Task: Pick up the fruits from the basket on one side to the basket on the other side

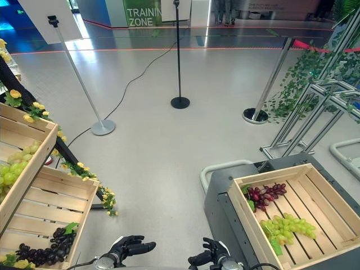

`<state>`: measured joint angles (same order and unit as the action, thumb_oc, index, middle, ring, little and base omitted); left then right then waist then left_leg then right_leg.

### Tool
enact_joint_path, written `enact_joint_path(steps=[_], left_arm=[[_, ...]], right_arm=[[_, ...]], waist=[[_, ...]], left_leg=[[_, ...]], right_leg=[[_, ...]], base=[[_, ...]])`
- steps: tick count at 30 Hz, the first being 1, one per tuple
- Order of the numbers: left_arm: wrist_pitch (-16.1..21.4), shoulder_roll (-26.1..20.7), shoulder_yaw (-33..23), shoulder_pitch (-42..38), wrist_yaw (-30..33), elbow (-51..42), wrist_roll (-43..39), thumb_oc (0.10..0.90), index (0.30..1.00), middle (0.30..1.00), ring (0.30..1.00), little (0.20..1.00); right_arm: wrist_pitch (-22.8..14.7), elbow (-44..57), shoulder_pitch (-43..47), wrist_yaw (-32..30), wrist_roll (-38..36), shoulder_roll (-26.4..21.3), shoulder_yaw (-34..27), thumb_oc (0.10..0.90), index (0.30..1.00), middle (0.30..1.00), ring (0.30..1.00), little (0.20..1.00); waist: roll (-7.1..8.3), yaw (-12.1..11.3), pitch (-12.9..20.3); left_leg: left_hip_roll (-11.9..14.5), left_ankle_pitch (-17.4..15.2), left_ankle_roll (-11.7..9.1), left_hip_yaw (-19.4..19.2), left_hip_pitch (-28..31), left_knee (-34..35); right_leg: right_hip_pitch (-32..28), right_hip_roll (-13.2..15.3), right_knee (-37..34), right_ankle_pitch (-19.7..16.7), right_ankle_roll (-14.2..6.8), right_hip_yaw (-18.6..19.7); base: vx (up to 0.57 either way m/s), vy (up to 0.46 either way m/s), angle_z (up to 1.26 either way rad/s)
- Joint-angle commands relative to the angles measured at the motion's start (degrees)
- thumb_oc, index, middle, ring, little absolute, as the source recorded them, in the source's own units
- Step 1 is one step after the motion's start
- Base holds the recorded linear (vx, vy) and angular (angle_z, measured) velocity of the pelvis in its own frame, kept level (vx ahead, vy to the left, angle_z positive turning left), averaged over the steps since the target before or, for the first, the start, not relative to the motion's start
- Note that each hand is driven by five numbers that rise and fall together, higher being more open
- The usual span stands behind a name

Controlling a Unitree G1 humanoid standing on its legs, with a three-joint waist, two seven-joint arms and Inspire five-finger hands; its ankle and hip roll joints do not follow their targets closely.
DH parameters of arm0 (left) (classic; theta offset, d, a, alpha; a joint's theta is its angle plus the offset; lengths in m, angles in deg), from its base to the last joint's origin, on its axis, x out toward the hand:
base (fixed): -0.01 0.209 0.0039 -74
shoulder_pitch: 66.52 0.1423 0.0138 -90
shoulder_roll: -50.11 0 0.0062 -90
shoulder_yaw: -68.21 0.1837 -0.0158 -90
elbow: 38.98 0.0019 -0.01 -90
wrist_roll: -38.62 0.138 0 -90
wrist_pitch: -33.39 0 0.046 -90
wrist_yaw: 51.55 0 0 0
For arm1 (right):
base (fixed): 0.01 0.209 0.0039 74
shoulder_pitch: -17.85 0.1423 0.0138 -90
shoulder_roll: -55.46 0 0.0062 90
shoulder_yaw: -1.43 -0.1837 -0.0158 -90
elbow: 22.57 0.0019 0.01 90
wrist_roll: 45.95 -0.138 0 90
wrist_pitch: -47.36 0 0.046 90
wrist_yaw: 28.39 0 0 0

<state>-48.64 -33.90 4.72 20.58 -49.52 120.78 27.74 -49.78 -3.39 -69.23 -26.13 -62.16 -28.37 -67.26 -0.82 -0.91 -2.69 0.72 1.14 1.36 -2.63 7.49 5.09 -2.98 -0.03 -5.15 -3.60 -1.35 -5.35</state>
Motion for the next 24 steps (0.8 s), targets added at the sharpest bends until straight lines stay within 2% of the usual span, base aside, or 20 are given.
enact_joint_path(steps=[1, 6, 7, 10, 13, 14, 16, 18, 22, 24], left_arm=[[2.60, 1.47, 1.03, -1.39, 0.60, 3.17, 1.81, 0.800, 0.900, 0.900, 0.900, 0.900], [2.71, 1.62, 1.00, -1.07, 1.05, 3.09, 2.07, 0.800, 0.900, 0.900, 0.900, 0.900], [2.84, 1.67, 0.92, -0.84, 1.29, 2.86, 2.37, 0.800, 0.900, 0.900, 0.900, 0.900], [2.89, 1.13, 1.08, -0.70, 1.94, 1.65, 2.01, 0.800, 0.900, 0.900, 0.900, 0.900], [2.95, 0.11, 0.90, -0.21, 2.63, -0.24, 1.47, 0.800, 0.900, 0.900, 0.900, 0.900], [3.12, -0.59, 0.52, 0.28, 2.95, -1.36, 1.23, 0.800, 0.900, 0.900, 0.900, 0.900], [3.35, -1.41, -0.12, 1.31, 3.53, -2.79, 1.01, 0.800, 0.900, 0.900, 0.900, 0.900], [3.35, -2.06, -0.67, 1.85, 4.09, -3.83, 0.97, 0.800, 0.900, 0.900, 0.900, 0.900], [4.29, -2.97, -1.49, 2.62, 5.15, -4.66, 1.03, 0.800, 0.900, 0.900, 0.900, 0.900], [5.03, -3.02, -2.11, 3.32, 5.92, -4.81, 1.03, 0.800, 0.900, 0.900, 0.900, 0.900]], right_arm=[[-5.33, -1.24, 4.25, 1.42, -1.29, 0.58, 2.87, 0.800, 0.900, 0.900, 0.900, 0.900], [-9.66, -0.39, 4.15, 0.30, 1.05, 0.68, 2.76, 0.800, 0.900, 0.900, 0.900, 0.900], [-12.95, 0.59, 4.01, -0.84, 2.44, 0.48, 3.37, 0.800, 0.900, 0.900, 0.900, 0.900], [-17.88, 4.75, 4.05, -2.76, 1.47, -0.46, 4.00, 0.800, 0.900, 0.900, 0.900, 0.900], [-17.11, 13.31, 3.94, -3.18, -4.14, -2.21, 3.30, 0.800, 0.900, 0.900, 0.900, 0.900], [-16.32, 19.20, 3.66, -5.18, -6.54, -3.30, 1.47, 0.800, 0.900, 0.900, 0.900, 0.900], [-17.38, 27.45, 2.76, -8.38, -6.81, -4.72, -0.85, 0.800, 0.900, 0.900, 0.900, 0.900], [-20.15, 33.84, 2.15, -11.57, -6.20, -5.97, -2.32, 0.800, 0.900, 0.900, 0.900, 0.900], [-23.93, 40.72, 2.79, -21.88, -1.40, -8.59, -5.45, 0.800, 0.900, 0.900, 0.900, 0.900], [-23.91, 43.29, 3.13, -25.34, 0.55, -9.85, -7.72, 0.800, 0.900, 0.900, 0.900, 0.900]], waist=[[1.47, 0.04, -1.40], [1.28, 0.16, -1.38], [1.21, 0.19, -1.38], [1.11, 0.36, -1.64], [1.13, 0.72, -2.10], [1.12, 1.05, -2.31], [1.08, 1.65, -2.57], [1.07, 2.25, -2.81], [1.12, 2.92, -3.36], [1.35, 3.12, -3.64]], left_leg=[[-3.67, -1.05, 1.20, 1.29, -0.16, -0.09], [-3.63, -1.21, 1.15, 1.33, 0.00, -0.09], [-3.62, -1.21, 1.07, 1.40, 0.00, -0.09], [-3.55, -1.05, 0.88, 1.35, -0.13, -0.09], [-3.36, -0.93, 0.87, 1.03, -0.18, -0.09], [-3.24, -0.90, 0.86, 0.79, -0.26, -0.09], [-3.05, -0.92, 0.91, 0.34, -0.33, -0.09], [-2.84, -0.99, 0.94, -0.20, -0.46, -0.09], [-2.48, -1.33, 0.96, -1.23, -0.18, -0.09], [-2.30, -1.69, 1.07, -1.69, 0.11, -0.61]], right_leg=[[-3.22, 0.83, 0.15, 0.01, -1.01, 1.11], [-3.36, 0.77, 0.15, 0.21, -0.99, 1.15], [-3.38, 0.78, 0.15, 0.26, -1.02, 1.08], [-3.26, 0.75, 0.15, 0.17, -1.14, 1.03], [-3.11, 0.70, 0.15, 0.03, -1.12, 1.14], [-2.97, 0.65, 0.15, -0.01, -1.10, 1.30], [-2.74, 0.53, 0.15, -0.06, -1.08, 1.63], [-2.40, 0.41, 0.20, -0.05, -1.13, 1.96], [-2.05, -0.06, 0.51, 0.25, -0.93, 2.56], [-2.18, -0.49, 0.65, 0.43, -0.60, 3.13]], base=[[0.00, 0.000, 0.00], [0.00, 0.000, 0.00], [0.00, 0.000, 0.00], [0.00, -0.013, 0.00], [-0.01, -0.043, -0.02], [-0.01, -0.058, -0.06], [0.00, -0.066, -0.07], [0.00, -0.073, -0.04], [0.02, -0.074, -0.05], [0.05, -0.091, -0.12]])
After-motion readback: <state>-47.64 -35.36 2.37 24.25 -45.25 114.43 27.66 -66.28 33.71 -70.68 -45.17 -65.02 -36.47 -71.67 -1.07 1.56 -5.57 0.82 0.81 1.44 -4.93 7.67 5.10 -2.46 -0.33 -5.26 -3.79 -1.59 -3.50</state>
